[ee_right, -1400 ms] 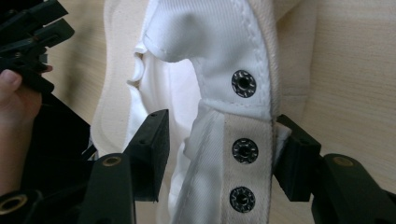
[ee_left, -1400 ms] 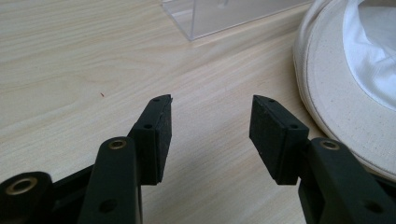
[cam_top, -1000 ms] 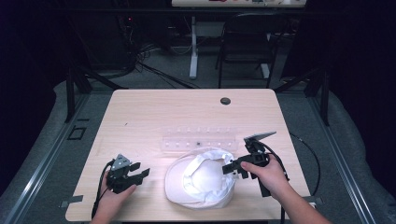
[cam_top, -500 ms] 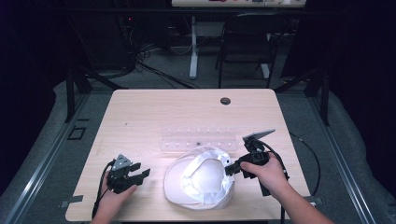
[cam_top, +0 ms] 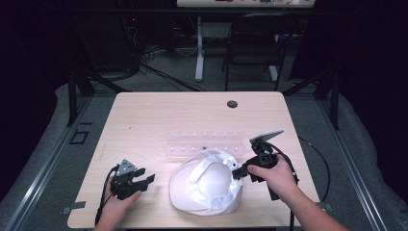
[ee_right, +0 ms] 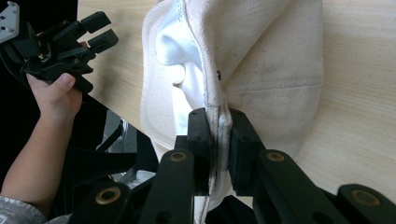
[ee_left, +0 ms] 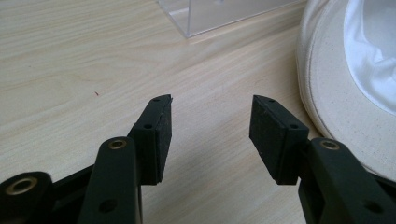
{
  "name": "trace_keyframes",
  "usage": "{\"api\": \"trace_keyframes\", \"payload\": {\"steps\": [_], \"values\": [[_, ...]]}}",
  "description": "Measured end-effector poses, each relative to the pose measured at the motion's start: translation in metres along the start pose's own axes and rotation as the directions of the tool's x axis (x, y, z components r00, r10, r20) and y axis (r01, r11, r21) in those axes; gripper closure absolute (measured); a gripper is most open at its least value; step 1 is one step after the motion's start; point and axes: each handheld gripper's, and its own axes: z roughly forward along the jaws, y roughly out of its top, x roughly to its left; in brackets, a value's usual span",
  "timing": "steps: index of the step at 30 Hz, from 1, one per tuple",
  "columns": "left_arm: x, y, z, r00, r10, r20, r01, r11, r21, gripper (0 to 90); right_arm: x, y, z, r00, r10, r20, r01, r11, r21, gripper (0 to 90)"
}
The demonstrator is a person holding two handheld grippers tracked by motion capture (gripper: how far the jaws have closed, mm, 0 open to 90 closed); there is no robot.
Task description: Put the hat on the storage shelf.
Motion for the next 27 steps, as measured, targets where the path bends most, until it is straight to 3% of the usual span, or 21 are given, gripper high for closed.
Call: {"api": "trace_keyframes", "payload": {"steps": [11,18,27], "values": [[-0.001,0.000,0.001,1.0000,0.003,0.004,-0.003,1.0000,0.001,49.1,0.018,0.003,-0.017,1.0000,-0.006,0.005,0.006,1.000,-0.027,81.4],[-0.001,0.000,0.001,1.0000,0.005,0.004,-0.005,1.0000,0.002,49.2,0.031,0.005,-0.028,0.9994,-0.022,-0.026,0.022,0.999,-0.029,81.6],[-0.002,0.000,0.002,1.0000,0.005,0.004,-0.005,1.0000,0.002,49.1,0.038,0.007,-0.037,0.9984,-0.036,-0.043,0.034,0.999,-0.036,81.7]]}}
